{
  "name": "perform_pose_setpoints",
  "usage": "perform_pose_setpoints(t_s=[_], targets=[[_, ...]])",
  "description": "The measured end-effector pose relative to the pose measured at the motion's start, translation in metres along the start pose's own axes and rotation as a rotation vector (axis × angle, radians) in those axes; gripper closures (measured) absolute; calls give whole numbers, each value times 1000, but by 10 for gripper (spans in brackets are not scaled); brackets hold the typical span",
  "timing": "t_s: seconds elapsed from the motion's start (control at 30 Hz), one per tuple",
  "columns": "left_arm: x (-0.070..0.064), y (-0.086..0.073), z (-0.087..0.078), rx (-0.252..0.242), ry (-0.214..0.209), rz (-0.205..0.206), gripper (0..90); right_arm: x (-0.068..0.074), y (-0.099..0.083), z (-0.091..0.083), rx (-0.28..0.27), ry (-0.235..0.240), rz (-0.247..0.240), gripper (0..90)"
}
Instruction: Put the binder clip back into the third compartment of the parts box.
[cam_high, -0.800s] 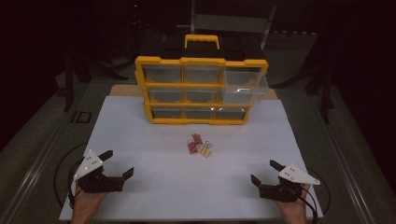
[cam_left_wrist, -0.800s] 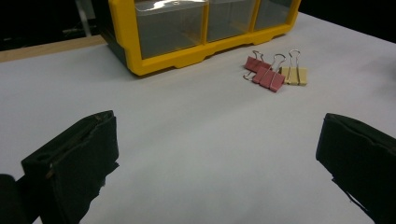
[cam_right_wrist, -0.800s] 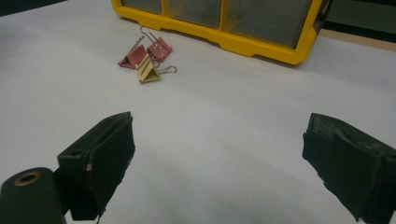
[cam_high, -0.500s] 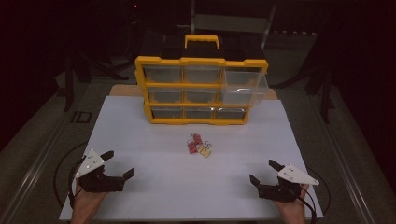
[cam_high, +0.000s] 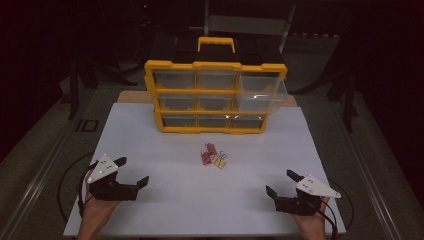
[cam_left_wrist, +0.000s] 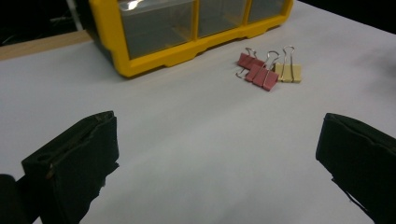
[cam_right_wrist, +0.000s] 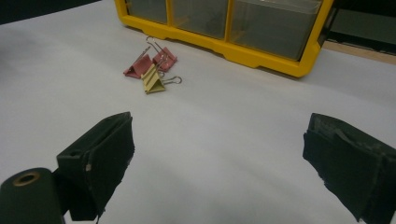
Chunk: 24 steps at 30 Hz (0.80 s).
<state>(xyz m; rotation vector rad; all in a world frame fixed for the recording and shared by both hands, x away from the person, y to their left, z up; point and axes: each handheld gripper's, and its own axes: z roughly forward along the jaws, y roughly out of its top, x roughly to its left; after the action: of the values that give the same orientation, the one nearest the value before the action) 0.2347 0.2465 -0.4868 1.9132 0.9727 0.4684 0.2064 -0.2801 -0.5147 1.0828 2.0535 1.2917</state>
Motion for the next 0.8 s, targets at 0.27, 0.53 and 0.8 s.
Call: perform_pose_setpoints(t_s=[0.27, 0.53, 0.8], targets=[[-7, 25, 23, 25, -33, 54, 0, 1, 1, 1, 0, -2, -5, 85], [-13, 45, 48, 41, -67, 85, 0, 2, 1, 2, 1, 0, -10, 85], [-19, 55, 70, 56, -101, 109, 9, 4, 1, 3, 5, 2, -15, 85]])
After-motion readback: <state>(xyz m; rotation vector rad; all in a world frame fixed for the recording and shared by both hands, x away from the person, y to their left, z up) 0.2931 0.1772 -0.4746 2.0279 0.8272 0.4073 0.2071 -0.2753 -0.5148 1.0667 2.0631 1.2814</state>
